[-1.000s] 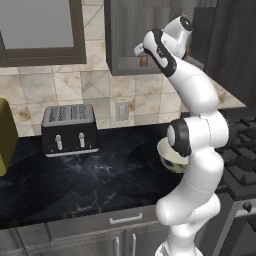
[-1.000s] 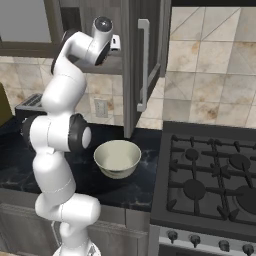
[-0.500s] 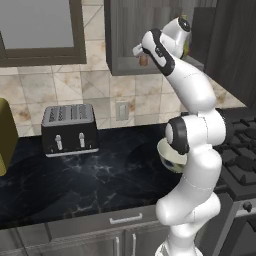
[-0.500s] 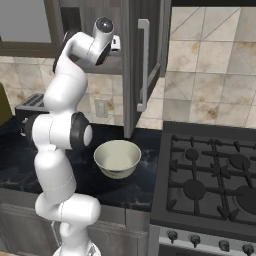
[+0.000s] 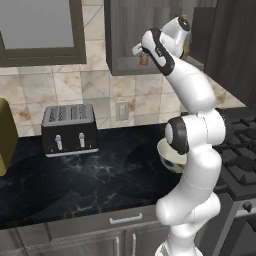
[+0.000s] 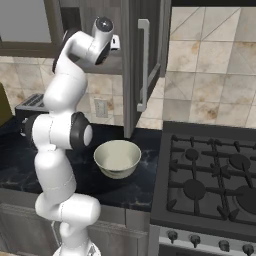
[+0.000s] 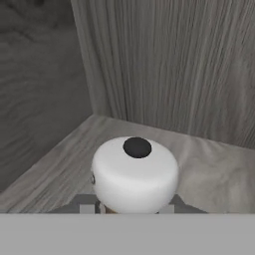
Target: Retrieve the bottle and the shaker from the cabinet and place them next to the mixing bowl on the counter. Then add garlic from the fridge to the mixing bowl.
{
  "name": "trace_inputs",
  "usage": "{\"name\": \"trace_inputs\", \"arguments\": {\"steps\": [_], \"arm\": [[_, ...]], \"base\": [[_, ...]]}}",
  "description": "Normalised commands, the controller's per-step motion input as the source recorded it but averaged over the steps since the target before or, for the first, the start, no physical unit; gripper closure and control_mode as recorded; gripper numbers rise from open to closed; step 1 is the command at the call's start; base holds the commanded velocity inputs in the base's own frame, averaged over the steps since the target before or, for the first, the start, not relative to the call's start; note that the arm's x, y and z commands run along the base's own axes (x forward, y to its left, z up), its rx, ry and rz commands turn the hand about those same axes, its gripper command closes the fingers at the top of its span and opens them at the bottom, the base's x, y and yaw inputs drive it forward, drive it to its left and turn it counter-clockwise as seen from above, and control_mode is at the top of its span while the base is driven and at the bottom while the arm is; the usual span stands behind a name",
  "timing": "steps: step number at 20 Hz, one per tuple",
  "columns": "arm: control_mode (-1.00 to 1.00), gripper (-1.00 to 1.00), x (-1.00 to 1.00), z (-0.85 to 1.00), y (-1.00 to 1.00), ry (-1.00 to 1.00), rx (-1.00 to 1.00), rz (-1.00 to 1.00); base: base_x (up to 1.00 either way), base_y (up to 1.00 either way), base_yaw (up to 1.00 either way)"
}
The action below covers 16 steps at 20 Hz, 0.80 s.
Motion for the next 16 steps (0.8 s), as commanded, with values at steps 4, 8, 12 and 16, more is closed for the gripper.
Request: {"name": "trace_inputs", "arguments": {"steps": [4, 8, 12, 16], "arm": [[-1.00, 1.00, -0.56, 0.00, 0.03, -0.01, 0.00, -0.05], [-1.00, 1.00, -1.00, 0.00, 0.09, -0.09, 0.00, -0.22], [-1.00, 1.00, -0.99, -0.13, 0.03, -0.05, -0.05, -0.34], [-1.00, 1.00, -0.75, -0.21, 0.01, 0.00, -0.03, -0.44]], "base": [[0.00, 0.00, 0.00], [0.00, 0.00, 0.00], [0.00, 0.00, 0.00], [0.00, 0.00, 0.00]]}}
